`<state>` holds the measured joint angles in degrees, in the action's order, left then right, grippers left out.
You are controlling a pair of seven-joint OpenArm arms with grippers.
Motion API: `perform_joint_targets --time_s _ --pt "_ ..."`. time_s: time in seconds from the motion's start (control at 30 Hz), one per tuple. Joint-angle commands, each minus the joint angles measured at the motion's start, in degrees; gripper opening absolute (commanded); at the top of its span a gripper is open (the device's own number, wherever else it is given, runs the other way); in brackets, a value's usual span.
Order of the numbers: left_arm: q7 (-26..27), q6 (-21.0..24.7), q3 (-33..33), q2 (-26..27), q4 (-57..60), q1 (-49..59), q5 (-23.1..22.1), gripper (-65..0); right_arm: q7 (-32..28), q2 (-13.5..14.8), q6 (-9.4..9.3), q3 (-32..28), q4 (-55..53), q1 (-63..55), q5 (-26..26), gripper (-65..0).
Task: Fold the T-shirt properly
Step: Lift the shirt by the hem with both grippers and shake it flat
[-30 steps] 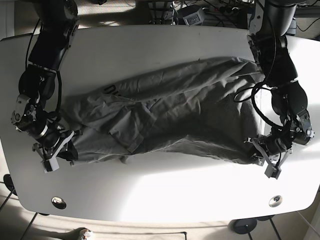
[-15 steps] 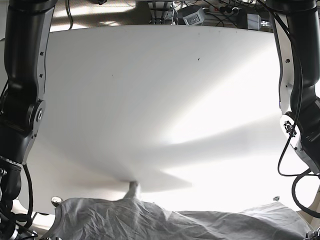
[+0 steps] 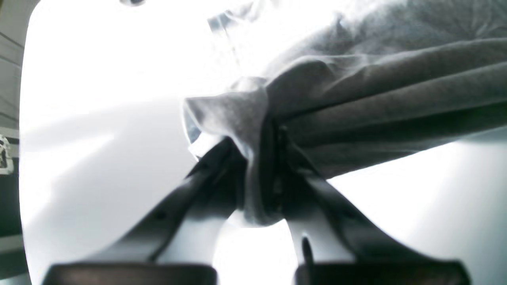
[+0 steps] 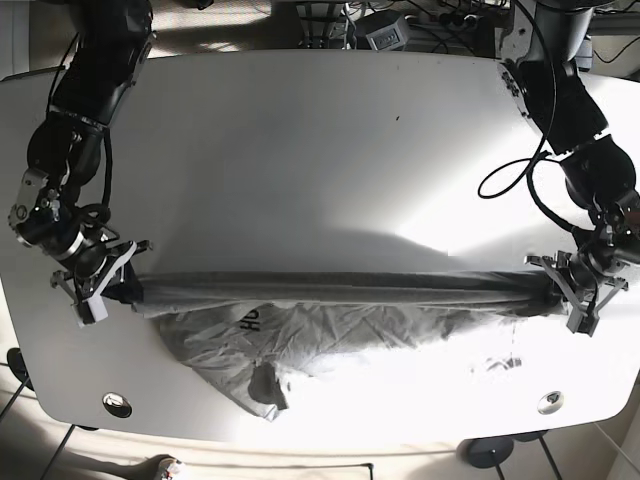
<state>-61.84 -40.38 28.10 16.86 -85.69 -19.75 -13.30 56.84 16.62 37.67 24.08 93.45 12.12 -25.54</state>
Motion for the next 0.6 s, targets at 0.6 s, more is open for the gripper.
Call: perform_joint_targets --time_s 0.6 --pt "0.97 0.38 8.61 -4.60 -19.32 33.42 0.77 -65.0 -1.67 -7.00 2.33 12.98 14.37 -36.52 0.09 -61.0"
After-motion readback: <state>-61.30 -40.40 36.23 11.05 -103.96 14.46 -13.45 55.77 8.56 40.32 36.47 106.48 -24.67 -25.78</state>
